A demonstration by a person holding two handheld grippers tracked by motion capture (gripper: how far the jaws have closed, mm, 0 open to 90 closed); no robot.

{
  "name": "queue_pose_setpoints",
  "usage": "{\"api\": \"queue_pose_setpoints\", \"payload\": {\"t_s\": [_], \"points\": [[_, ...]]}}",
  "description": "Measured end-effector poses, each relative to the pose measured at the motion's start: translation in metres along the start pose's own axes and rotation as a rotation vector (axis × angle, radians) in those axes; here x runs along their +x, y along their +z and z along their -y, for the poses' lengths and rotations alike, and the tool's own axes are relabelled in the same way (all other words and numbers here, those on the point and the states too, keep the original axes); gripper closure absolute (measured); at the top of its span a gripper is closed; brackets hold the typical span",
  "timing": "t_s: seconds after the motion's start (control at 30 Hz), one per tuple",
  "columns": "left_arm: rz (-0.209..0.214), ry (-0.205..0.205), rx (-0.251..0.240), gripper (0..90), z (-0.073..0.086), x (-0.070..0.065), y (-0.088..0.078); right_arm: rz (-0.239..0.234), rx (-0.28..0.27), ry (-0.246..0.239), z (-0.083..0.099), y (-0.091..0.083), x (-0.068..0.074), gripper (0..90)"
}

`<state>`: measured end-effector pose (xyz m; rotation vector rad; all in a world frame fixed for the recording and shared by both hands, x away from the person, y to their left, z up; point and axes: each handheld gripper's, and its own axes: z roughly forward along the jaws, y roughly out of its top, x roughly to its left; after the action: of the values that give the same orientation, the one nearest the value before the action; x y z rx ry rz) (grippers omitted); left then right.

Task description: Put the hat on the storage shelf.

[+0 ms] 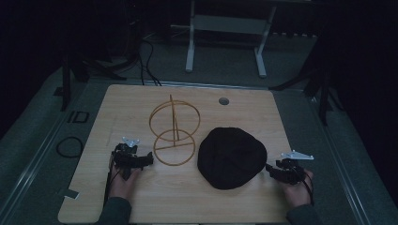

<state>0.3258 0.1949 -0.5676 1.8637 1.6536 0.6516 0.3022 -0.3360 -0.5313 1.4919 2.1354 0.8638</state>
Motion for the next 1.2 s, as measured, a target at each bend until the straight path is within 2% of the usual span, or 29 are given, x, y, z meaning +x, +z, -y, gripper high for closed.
{"api": "queue_pose_setpoints", "payload": {"t_s": [0.13,0.37,0.43,0.57,0.77,1.2], "points": [[0.0,0.0,0.0,1.2,0.0,0.0,0.0,0.006,-0.004,-0.065,-0.014,-0.011,0.008,44.5],[0.002,0.002,-0.001,1.2,0.0,-0.001,0.0,-0.004,-0.001,-0.12,-0.032,-0.018,0.017,42.0],[0.004,0.004,0.001,1.2,0.0,-0.001,0.0,-0.009,0.004,-0.127,-0.035,-0.017,0.019,41.9],[0.005,0.004,0.001,1.2,0.0,-0.001,0.0,-0.049,0.008,-0.106,-0.041,-0.017,0.019,43.0],[0.005,0.004,0.001,1.2,0.0,-0.001,0.0,-0.078,0.028,-0.112,-0.052,-0.018,0.019,41.8],[0.004,0.005,0.0,1.2,0.0,-0.002,0.0,-0.107,0.085,-0.165,-0.075,-0.01,0.031,39.6]]}}
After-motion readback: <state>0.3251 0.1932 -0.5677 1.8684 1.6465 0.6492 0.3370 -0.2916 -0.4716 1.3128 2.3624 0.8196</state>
